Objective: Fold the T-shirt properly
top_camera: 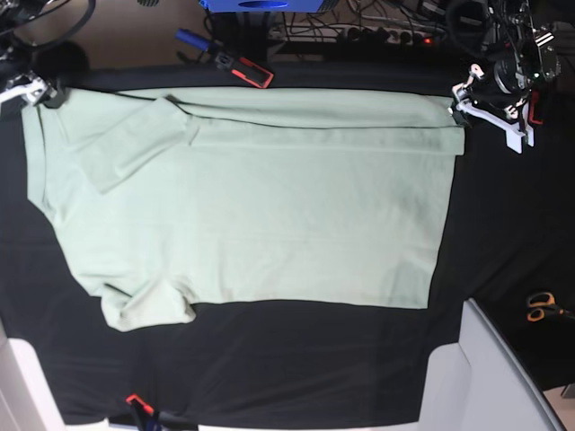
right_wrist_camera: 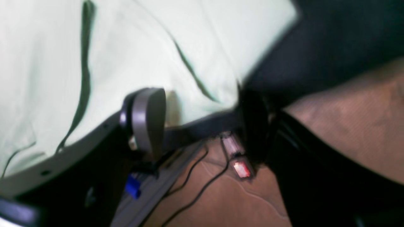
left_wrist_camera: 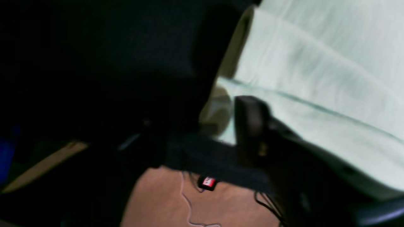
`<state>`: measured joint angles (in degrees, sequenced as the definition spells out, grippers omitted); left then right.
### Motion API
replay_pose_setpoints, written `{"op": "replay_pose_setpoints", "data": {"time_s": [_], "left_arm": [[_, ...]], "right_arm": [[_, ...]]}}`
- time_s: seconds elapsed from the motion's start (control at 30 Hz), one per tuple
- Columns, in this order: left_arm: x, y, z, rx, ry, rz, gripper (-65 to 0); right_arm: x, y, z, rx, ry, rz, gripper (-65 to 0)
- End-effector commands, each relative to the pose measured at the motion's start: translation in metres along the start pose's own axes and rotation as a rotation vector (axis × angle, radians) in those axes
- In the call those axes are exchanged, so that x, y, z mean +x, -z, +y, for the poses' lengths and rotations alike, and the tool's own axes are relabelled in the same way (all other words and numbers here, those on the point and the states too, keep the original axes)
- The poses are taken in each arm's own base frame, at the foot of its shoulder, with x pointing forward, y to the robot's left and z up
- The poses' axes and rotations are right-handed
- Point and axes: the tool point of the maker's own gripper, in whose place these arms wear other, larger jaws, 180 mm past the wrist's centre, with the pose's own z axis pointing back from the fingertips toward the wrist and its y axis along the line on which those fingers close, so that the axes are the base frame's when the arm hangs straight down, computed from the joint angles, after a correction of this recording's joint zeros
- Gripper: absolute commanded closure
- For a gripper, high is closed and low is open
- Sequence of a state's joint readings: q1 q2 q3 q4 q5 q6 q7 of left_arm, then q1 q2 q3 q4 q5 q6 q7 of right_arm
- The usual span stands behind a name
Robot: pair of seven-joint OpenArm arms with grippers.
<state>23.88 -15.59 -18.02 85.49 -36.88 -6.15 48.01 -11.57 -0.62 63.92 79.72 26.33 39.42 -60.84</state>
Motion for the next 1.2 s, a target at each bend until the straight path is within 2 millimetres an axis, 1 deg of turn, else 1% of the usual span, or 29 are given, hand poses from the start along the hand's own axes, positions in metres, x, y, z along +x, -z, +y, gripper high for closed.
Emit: {"op": "replay_pose_setpoints", "data": {"time_s": [0.0,0.1,0.17,0.2,0.3,0.37,0.43,0.5,0.57,0.6,0.63,0.67,0.7,0.77,0.8,0.83,0.87,0.9,1.0,1.07,1.17], "left_arm": [[0.016,-0.006,0.001,-0.002,0.019,-0.046,-37.8],[0.023,-0.012,-0.004,-0.009,0.038,-0.07,-44.2],[0.032,-0.02,-0.002,-0.003,0.062,-0.093,-47.7],[0.039,-0.024,-0.001,-0.003,0.06,-0.117,-49.4],[0.056,-0.043,0.009,0.024,0.055,-0.184,-50.1],[0.067,-0.059,0.002,0.018,0.068,-0.237,-49.9],[0.071,-0.072,-0.008,0.005,0.094,-0.27,-49.7],[0.07,-0.08,-0.016,-0.009,0.118,-0.28,-49.5],[0.059,-0.078,-0.021,-0.019,0.089,-0.268,-49.2],[0.055,-0.076,-0.023,-0.023,0.071,-0.262,-47.5],[0.049,-0.073,-0.023,-0.024,0.054,-0.251,-43.8],[0.043,-0.07,-0.023,-0.028,0.035,-0.238,-38.1],[0.037,-0.066,-0.025,-0.032,0.019,-0.222,-31.2],[0.027,-0.057,-0.027,-0.039,0.012,-0.192,-17.3],[0.025,-0.053,-0.031,-0.048,0.008,-0.182,-10.2],[0.02,-0.046,-0.031,-0.051,0.001,-0.162,-2.5],[0.013,-0.038,-0.031,-0.053,-0.012,-0.135,0.0],[0.008,-0.03,-0.03,-0.053,-0.027,-0.116,0.0],[0.002,-0.014,-0.025,-0.047,-0.067,-0.083,0.0],[0.002,-0.01,-0.025,-0.048,-0.079,-0.077,0.0],[0.002,-0.007,-0.026,-0.049,-0.088,-0.074,0.0]], "right_arm": [[0.024,-0.01,-0.001,-0.012,-0.038,-0.063,-37.1],[0.027,-0.02,-0.002,-0.037,-0.07,-0.062,-37.3],[0.028,-0.025,-0.001,-0.049,-0.074,-0.077,-37.3],[0.029,-0.031,-0.005,-0.066,-0.074,-0.092,-37.3],[0.04,-0.046,-0.004,-0.099,-0.104,-0.137,-37.3],[0.049,-0.057,-0.002,-0.122,-0.148,-0.162,-37.3],[0.059,-0.064,0.009,-0.124,-0.209,-0.182,-37.3],[0.059,-0.064,0.022,-0.11,-0.273,-0.169,-37.3],[0.055,-0.058,0.036,-0.077,-0.324,-0.143,-37.1],[0.05,-0.053,0.044,-0.056,-0.346,-0.125,-37.1],[0.046,-0.048,0.052,-0.034,-0.368,-0.108,-37.0],[0.04,-0.044,0.061,-0.009,-0.381,-0.094,-36.0],[0.035,-0.039,0.07,0.014,-0.388,-0.081,-33.2],[0.031,-0.034,0.08,0.039,-0.406,-0.068,-25.1],[0.029,-0.032,0.084,0.051,-0.413,-0.063,-19.7],[0.027,-0.029,0.088,0.064,-0.419,-0.053,-12.8],[0.024,-0.026,0.092,0.077,-0.425,-0.043,-5.2],[0.023,-0.024,0.094,0.086,-0.426,-0.036,0.0],[0.018,-0.019,0.094,0.095,-0.418,-0.02,-1.9],[0.016,-0.018,0.093,0.096,-0.414,-0.014,-0.1],[0.018,-0.019,0.091,0.091,-0.411,-0.016,-0.1]]}}
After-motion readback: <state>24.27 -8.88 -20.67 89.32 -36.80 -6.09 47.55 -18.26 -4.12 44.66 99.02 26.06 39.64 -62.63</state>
